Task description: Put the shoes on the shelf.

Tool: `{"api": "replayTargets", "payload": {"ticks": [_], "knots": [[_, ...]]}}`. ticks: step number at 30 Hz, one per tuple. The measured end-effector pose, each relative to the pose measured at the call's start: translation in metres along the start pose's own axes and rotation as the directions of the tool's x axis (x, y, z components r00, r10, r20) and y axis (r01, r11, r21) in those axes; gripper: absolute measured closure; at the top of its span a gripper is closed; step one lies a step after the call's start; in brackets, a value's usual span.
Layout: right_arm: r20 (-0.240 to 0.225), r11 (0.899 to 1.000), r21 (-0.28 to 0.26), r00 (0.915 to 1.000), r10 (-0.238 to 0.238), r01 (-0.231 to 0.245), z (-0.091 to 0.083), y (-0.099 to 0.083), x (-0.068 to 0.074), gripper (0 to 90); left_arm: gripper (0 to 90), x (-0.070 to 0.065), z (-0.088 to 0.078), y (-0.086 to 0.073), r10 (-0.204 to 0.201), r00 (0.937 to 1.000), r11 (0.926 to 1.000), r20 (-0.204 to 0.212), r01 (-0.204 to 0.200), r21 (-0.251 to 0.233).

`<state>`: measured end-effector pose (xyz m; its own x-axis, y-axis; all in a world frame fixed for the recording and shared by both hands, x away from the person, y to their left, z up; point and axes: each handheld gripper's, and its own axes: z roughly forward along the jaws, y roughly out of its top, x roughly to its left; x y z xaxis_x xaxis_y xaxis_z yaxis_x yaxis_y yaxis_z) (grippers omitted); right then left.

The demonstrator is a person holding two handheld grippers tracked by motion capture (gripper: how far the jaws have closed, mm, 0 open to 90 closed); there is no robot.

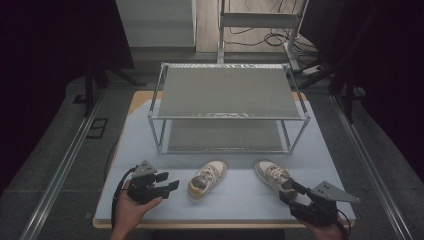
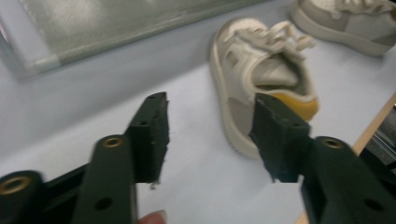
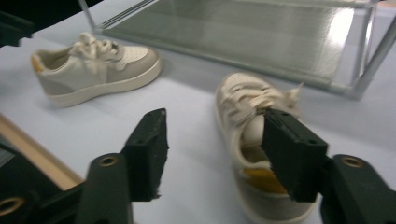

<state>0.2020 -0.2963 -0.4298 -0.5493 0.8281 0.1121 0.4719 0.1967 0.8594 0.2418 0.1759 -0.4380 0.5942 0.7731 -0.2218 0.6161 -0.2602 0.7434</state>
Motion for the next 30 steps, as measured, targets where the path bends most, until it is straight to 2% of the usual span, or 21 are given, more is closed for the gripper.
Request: {"api": "replayTargets", "payload": {"ticks": [3,4,9,11,14,15,18,20,23,26,28,29,30], "knots": [[0.018,1.0,-0.002,0.9998,0.002,-0.002,0.001,0.005,-0.002,35.9,36.6,-0.005,0.001,0.004,0.009,1.0,0.9999,-0.004,-0.009,0.008],[0.022,1.0,0.009,0.9997,-0.002,0.002,0.005,0.009,-0.005,32.2,34.6,-0.01,0.003,0.008,0.02,0.9997,0.9997,-0.009,-0.02,0.016],[0.042,0.999,0.051,0.999,0.018,-0.02,0.015,0.016,-0.014,27.6,27.9,-0.022,0.009,0.017,0.048,0.9987,0.9981,-0.018,-0.047,0.038],[0.058,0.997,0.069,0.9982,0.019,-0.023,0.021,0.019,-0.017,25.2,24.1,-0.031,0.018,0.026,0.066,0.9977,0.9966,-0.015,-0.065,0.051],[0.068,0.996,0.083,0.9976,0.012,-0.018,0.025,0.02,-0.018,24.1,22.0,-0.035,0.026,0.03,0.072,0.9974,0.9952,-0.003,-0.072,0.066],[0.081,0.995,0.099,0.9966,0.013,-0.021,0.029,0.02,-0.02,21.9,20.5,-0.039,0.035,0.034,0.077,0.997,0.9931,-0.001,-0.077,0.088],[0.115,0.992,0.12,0.9933,0.011,-0.025,0.034,0.017,-0.022,19.4,18.9,-0.043,0.047,0.037,0.086,0.9963,0.9893,0.007,-0.086,0.118],[0.114,0.99,0.135,0.9933,0.019,-0.034,0.037,0.015,-0.025,18.4,18.0,-0.046,0.052,0.036,0.088,0.9961,0.9871,0.008,-0.089,0.133],[0.113,0.985,0.166,0.9934,0.023,-0.041,0.043,0.01,-0.029,16.6,14.0,-0.049,0.06,0.034,0.1,0.995,0.9796,0.003,-0.099,0.175],[0.113,0.981,0.188,0.9933,0.025,-0.046,0.049,0.007,-0.031,15.7,13.4,-0.05,0.065,0.032,0.101,0.9948,0.9778,-0.005,-0.099,0.185],[0.112,0.976,0.211,0.9933,0.029,-0.053,0.054,0.004,-0.034,14.9,13.1,-0.051,0.071,0.032,0.103,0.9946,0.9729,-0.002,-0.101,0.208],[0.11,0.97,0.236,0.9934,0.033,-0.059,0.06,0.002,-0.036,14.7,12.4,-0.051,0.076,0.032,0.107,0.9943,0.9692,-0.005,-0.103,0.224],[0.11,0.97,0.236,0.9934,0.033,-0.059,0.06,0.002,-0.036,14.7,12.4,-0.051,0.076,0.032,0.107,0.9943,0.9692,-0.005,-0.103,0.224]]}}
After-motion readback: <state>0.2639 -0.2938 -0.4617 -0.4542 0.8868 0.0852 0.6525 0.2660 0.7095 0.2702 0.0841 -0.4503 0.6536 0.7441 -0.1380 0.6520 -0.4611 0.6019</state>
